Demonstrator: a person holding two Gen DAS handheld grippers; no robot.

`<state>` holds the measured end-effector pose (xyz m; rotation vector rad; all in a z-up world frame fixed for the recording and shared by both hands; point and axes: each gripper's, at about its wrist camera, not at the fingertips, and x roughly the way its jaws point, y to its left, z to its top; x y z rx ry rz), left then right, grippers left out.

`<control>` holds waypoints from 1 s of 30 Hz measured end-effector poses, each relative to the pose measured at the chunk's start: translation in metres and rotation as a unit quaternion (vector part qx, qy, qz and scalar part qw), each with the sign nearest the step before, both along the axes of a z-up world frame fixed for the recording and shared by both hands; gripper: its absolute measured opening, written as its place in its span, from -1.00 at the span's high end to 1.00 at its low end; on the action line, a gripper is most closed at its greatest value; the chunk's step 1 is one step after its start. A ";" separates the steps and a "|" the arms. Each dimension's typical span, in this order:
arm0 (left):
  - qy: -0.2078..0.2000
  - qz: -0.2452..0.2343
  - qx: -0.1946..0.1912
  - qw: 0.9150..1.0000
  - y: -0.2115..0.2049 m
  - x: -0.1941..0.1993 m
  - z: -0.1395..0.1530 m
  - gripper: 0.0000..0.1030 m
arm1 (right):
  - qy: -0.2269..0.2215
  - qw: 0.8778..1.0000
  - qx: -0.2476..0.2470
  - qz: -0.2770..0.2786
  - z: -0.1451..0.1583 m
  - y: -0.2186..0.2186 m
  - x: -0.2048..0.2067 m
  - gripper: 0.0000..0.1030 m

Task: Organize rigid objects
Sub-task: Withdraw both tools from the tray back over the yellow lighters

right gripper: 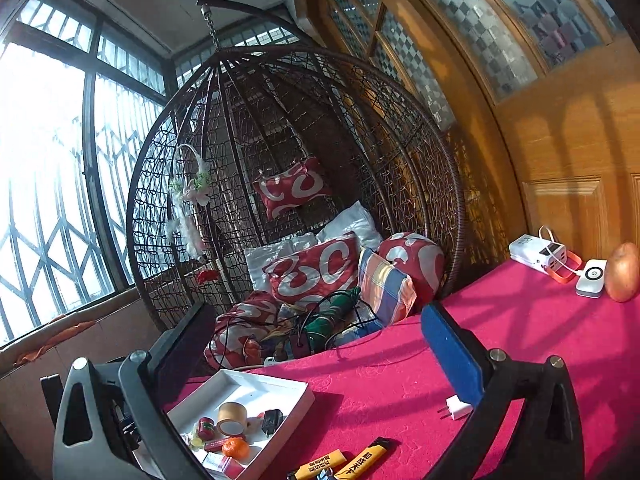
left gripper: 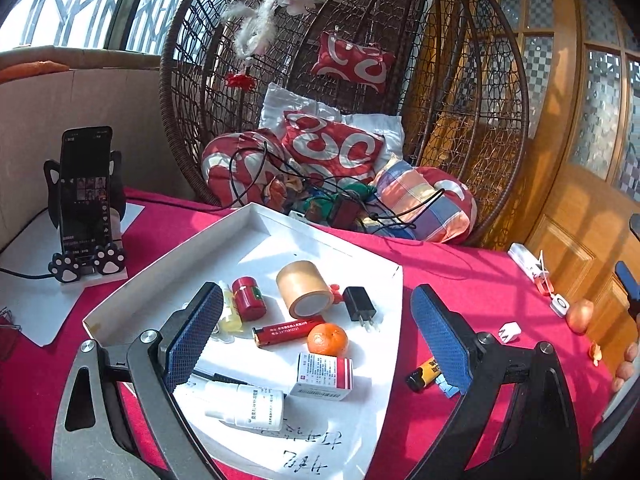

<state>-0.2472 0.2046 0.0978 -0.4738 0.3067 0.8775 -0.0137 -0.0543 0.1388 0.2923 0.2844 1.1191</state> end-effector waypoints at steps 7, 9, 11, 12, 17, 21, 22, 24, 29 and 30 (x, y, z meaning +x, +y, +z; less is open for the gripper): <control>0.003 -0.061 -0.018 0.998 -0.006 0.020 -0.006 -0.86 | 0.021 0.998 0.009 -0.053 -0.020 -0.034 0.022 -1.00; 0.013 -0.085 -0.026 0.996 -0.011 0.034 -0.011 -0.86 | 0.026 0.998 0.025 -0.061 -0.024 -0.043 0.025 -1.00; 0.039 -0.107 -0.021 0.993 -0.017 0.053 -0.016 -0.86 | 0.030 0.997 0.036 -0.068 -0.027 -0.050 0.027 -1.00; 0.059 -0.123 -0.018 0.990 -0.021 0.066 -0.020 -0.86 | 0.032 0.996 0.036 -0.070 -0.028 -0.052 0.030 -1.00; 0.193 -0.187 0.005 0.963 -0.035 0.135 -0.041 -0.86 | 0.051 0.996 0.025 -0.068 -0.036 -0.056 0.041 -1.00; 0.196 -0.257 -0.027 0.946 -0.037 0.174 -0.053 -0.86 | 0.065 0.995 0.023 -0.069 -0.043 -0.062 0.048 -1.00; 0.198 -0.266 -0.034 0.943 -0.037 0.183 -0.057 -0.86 | 0.069 0.995 0.023 -0.069 -0.045 -0.064 0.050 -1.00; 0.221 -0.268 -0.034 0.937 -0.040 0.204 -0.067 -0.86 | 0.080 0.994 0.025 -0.070 -0.048 -0.068 0.055 -1.00; 0.261 -0.272 -0.054 0.925 -0.044 0.236 -0.095 -0.86 | 0.101 0.991 0.035 -0.075 -0.053 -0.083 0.066 -1.00; 0.265 -0.272 -0.065 0.923 -0.043 0.238 -0.100 -0.86 | 0.103 0.991 0.037 -0.076 -0.054 -0.086 0.068 -1.00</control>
